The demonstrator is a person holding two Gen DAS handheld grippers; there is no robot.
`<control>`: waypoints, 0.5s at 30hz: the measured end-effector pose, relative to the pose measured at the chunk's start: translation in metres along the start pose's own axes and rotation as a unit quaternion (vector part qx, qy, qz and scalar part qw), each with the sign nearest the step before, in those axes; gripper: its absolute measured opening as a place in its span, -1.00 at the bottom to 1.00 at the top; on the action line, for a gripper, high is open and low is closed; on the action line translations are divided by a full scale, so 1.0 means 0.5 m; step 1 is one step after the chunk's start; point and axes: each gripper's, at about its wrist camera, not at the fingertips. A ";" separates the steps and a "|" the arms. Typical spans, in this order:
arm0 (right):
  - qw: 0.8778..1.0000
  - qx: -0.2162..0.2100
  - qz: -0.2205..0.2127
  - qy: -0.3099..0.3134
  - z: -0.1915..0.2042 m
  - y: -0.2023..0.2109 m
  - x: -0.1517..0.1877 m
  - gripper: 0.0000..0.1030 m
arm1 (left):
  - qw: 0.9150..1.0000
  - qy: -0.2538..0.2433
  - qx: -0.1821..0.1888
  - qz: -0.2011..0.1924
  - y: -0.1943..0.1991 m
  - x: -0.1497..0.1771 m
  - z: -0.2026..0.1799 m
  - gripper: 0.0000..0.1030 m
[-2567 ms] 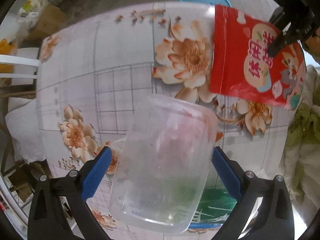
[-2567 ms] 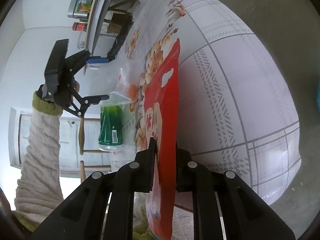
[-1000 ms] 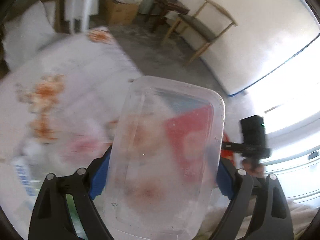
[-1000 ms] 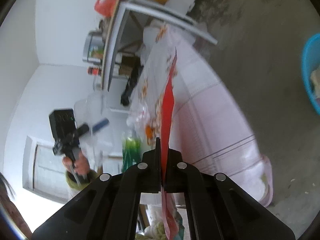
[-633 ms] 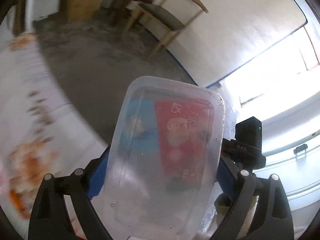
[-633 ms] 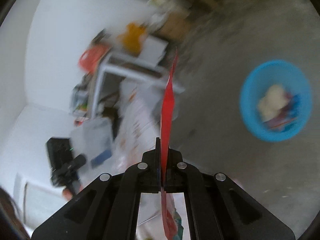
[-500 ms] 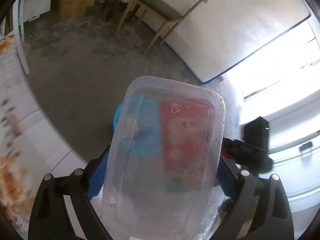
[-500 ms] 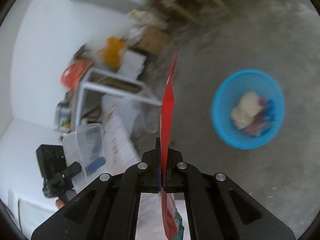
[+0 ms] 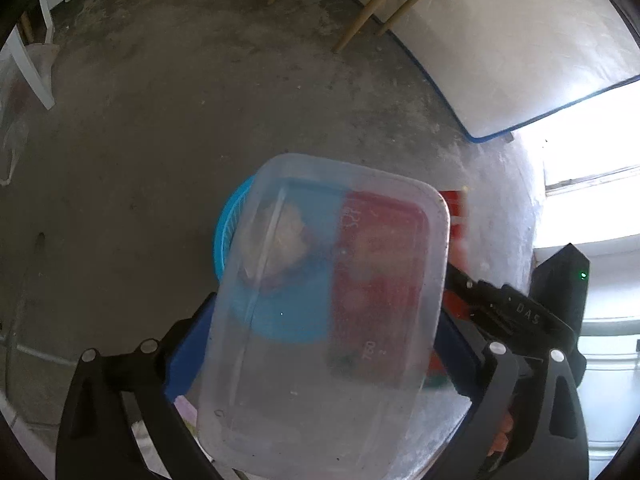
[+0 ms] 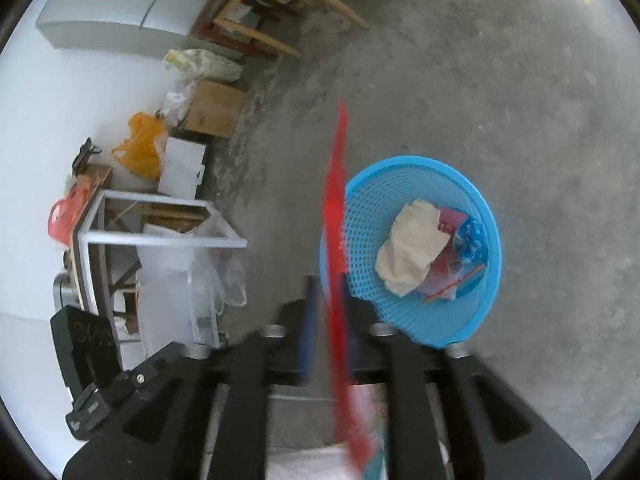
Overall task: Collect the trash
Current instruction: 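Carry the snack bag and plastic box to the wastebasket and release both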
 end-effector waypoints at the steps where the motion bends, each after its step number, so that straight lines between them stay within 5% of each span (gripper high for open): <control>1: 1.000 0.006 -0.002 -0.004 -0.012 -0.011 -0.006 0.02 | 1.000 -0.002 -0.002 0.003 -0.009 -0.002 0.002 0.86; 11: 0.999 0.019 0.000 -0.050 -0.076 0.002 0.020 0.05 | 1.000 -0.031 -0.002 -0.001 -0.015 0.015 -0.006 0.87; 15: 0.998 -0.032 -0.025 -0.041 -0.050 0.065 0.027 0.08 | 1.000 -0.025 0.009 0.005 -0.018 0.016 -0.013 0.88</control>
Point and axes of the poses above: each gripper's, at about its wrist camera, not at the fingertips, and y roughly against the way its jaws point, z to its left, x to its underside, and after that the axes turned 9 degrees about -z, right-handed
